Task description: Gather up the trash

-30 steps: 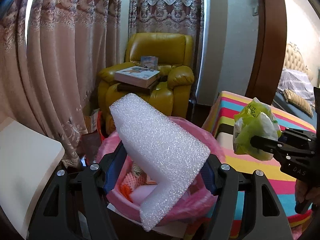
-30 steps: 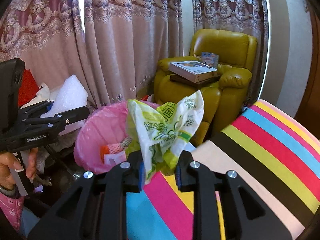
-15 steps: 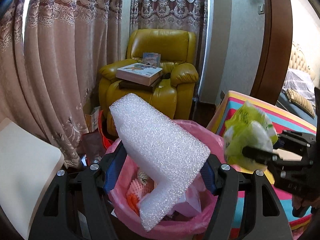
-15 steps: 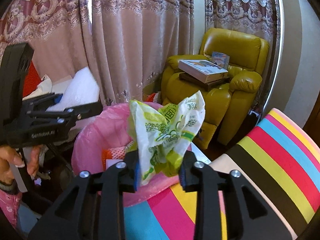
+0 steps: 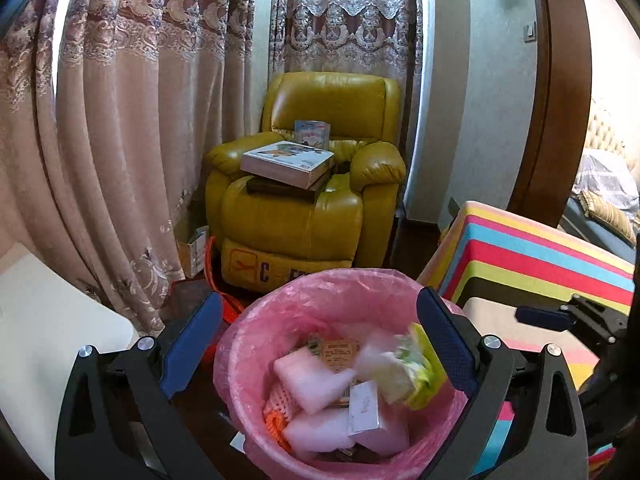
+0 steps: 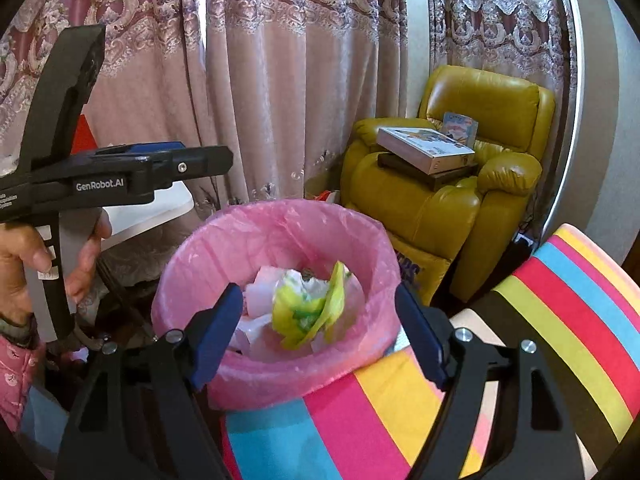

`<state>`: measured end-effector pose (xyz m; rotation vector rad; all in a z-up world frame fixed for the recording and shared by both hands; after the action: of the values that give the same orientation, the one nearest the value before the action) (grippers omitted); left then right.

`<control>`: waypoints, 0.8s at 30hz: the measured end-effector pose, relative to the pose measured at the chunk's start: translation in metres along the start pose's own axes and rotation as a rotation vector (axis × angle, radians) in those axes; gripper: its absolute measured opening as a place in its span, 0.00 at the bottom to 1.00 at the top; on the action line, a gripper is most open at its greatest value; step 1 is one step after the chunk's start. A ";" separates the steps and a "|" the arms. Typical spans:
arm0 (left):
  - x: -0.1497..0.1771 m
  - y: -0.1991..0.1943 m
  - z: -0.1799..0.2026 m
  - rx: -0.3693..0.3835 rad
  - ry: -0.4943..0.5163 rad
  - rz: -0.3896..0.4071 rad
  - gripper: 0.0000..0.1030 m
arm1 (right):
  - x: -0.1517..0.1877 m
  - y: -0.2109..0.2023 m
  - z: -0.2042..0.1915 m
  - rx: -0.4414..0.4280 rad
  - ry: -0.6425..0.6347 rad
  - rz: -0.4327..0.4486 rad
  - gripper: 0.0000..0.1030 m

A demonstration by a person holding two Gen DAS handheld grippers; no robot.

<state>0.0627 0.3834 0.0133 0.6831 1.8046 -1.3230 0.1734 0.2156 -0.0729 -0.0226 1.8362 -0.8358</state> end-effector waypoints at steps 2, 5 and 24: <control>0.001 -0.005 0.002 -0.016 -0.001 0.005 0.88 | 0.004 -0.009 0.001 0.003 -0.003 0.011 0.74; 0.000 -0.017 0.000 -0.055 0.001 0.018 0.89 | 0.004 -0.018 0.004 0.020 0.003 0.025 0.74; 0.029 -0.135 0.017 -0.287 -0.027 0.102 0.94 | -0.007 -0.141 0.008 0.053 0.110 0.246 0.96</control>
<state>-0.0554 0.3238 0.0579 0.5881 1.8642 -0.9760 0.1325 0.1079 0.0093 0.2830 1.8726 -0.7231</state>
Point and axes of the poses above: each gripper's, at about its wrist camera, not at the fingertips, and y roughly the way its jaws point, z to its right, x to its underside, the point moved 3 cm from there along y, roughly the way its jaws point, and after that the axes turned 13 degrees about y, right-handed, at the moved point
